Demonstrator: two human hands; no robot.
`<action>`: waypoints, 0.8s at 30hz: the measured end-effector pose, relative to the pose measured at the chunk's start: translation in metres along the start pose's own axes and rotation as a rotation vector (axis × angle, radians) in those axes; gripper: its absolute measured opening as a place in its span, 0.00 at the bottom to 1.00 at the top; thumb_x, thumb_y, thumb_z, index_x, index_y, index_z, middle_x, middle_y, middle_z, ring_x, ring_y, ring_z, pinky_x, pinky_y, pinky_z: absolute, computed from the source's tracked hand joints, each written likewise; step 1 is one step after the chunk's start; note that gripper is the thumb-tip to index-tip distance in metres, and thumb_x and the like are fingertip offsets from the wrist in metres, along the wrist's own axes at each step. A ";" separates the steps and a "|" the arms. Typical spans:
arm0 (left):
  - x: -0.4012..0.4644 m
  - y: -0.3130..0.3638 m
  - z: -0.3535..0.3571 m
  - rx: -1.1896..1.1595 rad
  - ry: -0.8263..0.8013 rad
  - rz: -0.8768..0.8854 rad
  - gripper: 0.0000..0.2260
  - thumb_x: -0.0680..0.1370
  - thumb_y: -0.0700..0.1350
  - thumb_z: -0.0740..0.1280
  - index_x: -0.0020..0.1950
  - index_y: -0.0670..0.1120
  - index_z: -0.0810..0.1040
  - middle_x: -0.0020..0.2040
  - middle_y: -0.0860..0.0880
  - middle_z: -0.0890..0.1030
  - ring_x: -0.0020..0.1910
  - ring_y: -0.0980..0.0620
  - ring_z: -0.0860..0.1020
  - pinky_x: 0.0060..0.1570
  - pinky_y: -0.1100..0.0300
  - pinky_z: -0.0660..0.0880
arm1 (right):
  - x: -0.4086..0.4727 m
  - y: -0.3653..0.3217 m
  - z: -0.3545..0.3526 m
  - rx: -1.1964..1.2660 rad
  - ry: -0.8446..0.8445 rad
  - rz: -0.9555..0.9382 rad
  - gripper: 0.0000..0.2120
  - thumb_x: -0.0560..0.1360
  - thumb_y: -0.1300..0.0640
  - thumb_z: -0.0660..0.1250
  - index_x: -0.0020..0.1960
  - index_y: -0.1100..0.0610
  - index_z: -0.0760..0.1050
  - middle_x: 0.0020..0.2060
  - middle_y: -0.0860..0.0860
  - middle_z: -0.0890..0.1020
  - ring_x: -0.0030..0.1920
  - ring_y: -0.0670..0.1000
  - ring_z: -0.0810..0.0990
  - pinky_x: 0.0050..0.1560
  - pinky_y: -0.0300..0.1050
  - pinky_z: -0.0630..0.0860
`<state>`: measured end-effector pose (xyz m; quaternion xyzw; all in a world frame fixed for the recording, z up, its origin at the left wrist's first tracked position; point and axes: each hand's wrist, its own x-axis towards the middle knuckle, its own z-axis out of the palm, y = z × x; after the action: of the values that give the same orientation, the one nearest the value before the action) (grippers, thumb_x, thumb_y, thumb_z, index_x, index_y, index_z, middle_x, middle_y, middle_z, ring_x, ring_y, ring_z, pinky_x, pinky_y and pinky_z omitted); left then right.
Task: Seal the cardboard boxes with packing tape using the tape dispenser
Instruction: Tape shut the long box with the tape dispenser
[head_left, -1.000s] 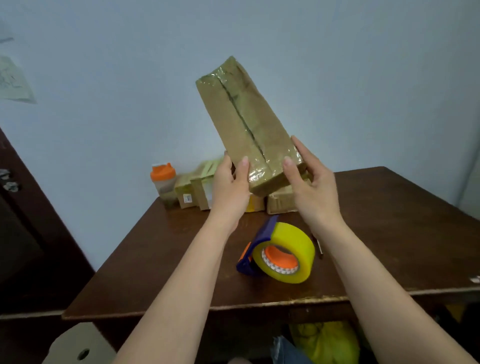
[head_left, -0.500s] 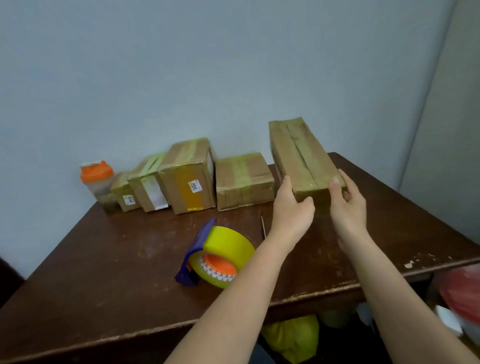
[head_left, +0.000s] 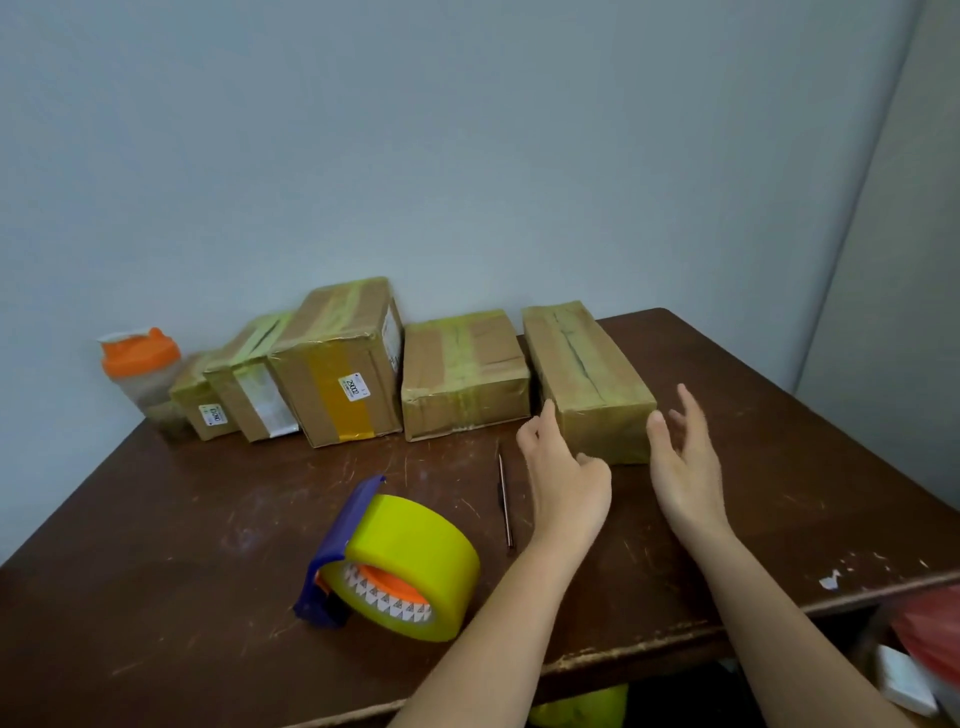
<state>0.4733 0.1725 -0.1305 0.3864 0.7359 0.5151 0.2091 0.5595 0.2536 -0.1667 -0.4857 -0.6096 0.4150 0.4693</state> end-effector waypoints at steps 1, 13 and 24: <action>-0.002 -0.003 0.003 0.022 0.061 0.010 0.29 0.77 0.33 0.60 0.76 0.49 0.59 0.70 0.51 0.60 0.60 0.58 0.69 0.58 0.68 0.66 | -0.001 0.004 0.000 0.001 0.055 -0.021 0.23 0.81 0.50 0.60 0.75 0.44 0.60 0.68 0.51 0.70 0.66 0.50 0.71 0.66 0.48 0.68; 0.023 -0.026 0.031 -0.084 0.037 -0.055 0.32 0.73 0.30 0.62 0.72 0.52 0.58 0.62 0.50 0.67 0.51 0.55 0.76 0.53 0.63 0.75 | 0.038 0.017 0.007 -0.095 -0.081 -0.200 0.19 0.79 0.55 0.65 0.69 0.49 0.71 0.45 0.46 0.78 0.45 0.44 0.77 0.46 0.39 0.77; 0.064 -0.031 0.048 0.031 0.181 -0.120 0.22 0.75 0.37 0.64 0.67 0.51 0.68 0.68 0.56 0.65 0.54 0.49 0.78 0.50 0.58 0.71 | 0.082 0.021 0.028 -0.164 -0.056 -0.145 0.15 0.82 0.56 0.60 0.67 0.53 0.75 0.63 0.48 0.79 0.62 0.45 0.74 0.60 0.37 0.67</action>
<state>0.4565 0.2457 -0.1718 0.2970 0.7815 0.5230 0.1662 0.5289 0.3368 -0.1795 -0.4654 -0.6881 0.3420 0.4394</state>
